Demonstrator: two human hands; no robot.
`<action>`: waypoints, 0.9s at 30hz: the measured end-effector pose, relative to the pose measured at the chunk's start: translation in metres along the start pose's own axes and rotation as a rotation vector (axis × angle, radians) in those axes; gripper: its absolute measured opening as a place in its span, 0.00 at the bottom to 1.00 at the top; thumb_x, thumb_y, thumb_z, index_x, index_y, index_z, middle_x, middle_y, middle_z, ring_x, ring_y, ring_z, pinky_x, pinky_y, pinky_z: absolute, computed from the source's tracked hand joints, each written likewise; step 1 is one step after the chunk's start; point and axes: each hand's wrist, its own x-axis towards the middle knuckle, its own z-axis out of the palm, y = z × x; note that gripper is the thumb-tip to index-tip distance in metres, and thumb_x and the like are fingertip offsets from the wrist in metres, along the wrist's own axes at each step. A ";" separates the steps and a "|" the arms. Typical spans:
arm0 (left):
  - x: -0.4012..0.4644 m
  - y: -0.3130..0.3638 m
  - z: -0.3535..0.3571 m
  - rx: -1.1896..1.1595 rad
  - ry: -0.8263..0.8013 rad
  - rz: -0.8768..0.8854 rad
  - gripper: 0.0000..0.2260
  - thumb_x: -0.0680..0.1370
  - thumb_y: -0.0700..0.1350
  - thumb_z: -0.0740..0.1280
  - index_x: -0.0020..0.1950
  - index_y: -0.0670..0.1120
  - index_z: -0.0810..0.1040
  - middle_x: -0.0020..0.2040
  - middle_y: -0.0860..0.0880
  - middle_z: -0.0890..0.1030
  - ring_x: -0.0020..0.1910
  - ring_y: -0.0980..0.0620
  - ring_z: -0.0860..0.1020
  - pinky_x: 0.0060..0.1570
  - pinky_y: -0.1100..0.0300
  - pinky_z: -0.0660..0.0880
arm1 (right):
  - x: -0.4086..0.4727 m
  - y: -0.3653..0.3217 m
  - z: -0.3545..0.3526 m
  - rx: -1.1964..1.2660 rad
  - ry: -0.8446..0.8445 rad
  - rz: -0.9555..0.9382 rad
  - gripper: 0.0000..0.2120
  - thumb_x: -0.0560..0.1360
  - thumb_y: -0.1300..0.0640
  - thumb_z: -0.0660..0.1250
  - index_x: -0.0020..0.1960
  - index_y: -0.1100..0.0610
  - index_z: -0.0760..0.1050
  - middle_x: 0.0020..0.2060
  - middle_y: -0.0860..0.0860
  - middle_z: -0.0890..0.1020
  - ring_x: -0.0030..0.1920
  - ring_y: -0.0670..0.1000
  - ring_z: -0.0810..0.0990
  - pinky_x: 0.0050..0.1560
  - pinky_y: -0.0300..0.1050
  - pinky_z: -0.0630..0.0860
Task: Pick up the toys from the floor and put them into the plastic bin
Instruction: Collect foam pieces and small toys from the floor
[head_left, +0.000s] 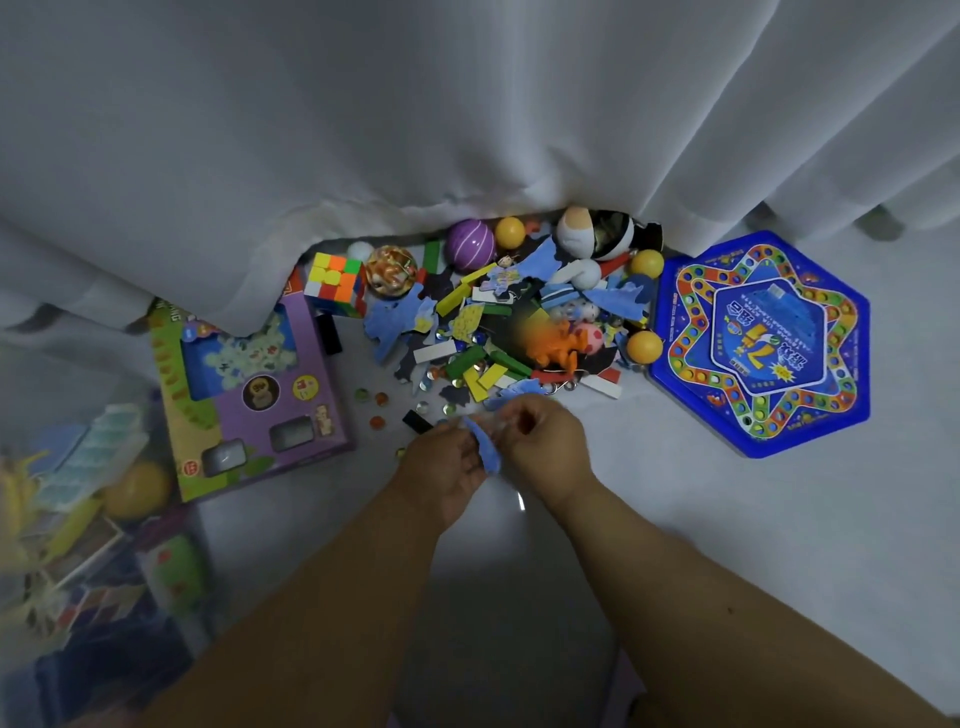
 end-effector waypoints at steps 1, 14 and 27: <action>0.000 0.002 0.002 -0.032 -0.005 -0.007 0.12 0.83 0.39 0.54 0.41 0.42 0.72 0.33 0.45 0.72 0.31 0.52 0.71 0.37 0.59 0.71 | 0.006 -0.001 -0.007 -0.092 0.146 -0.068 0.09 0.69 0.66 0.66 0.46 0.56 0.79 0.42 0.50 0.79 0.44 0.50 0.75 0.41 0.38 0.70; 0.009 0.016 0.011 -0.033 0.010 -0.053 0.10 0.83 0.45 0.55 0.43 0.44 0.70 0.34 0.48 0.62 0.31 0.52 0.60 0.41 0.59 0.66 | 0.072 -0.008 -0.027 -1.001 -0.002 -0.138 0.28 0.74 0.59 0.63 0.72 0.50 0.60 0.67 0.60 0.65 0.69 0.65 0.58 0.60 0.62 0.68; 0.040 0.023 0.003 1.164 0.329 0.646 0.31 0.69 0.48 0.73 0.69 0.46 0.65 0.61 0.43 0.72 0.56 0.42 0.75 0.54 0.51 0.75 | 0.093 -0.002 -0.037 -0.495 0.010 -0.251 0.23 0.68 0.65 0.70 0.63 0.56 0.73 0.54 0.61 0.74 0.55 0.61 0.71 0.48 0.45 0.67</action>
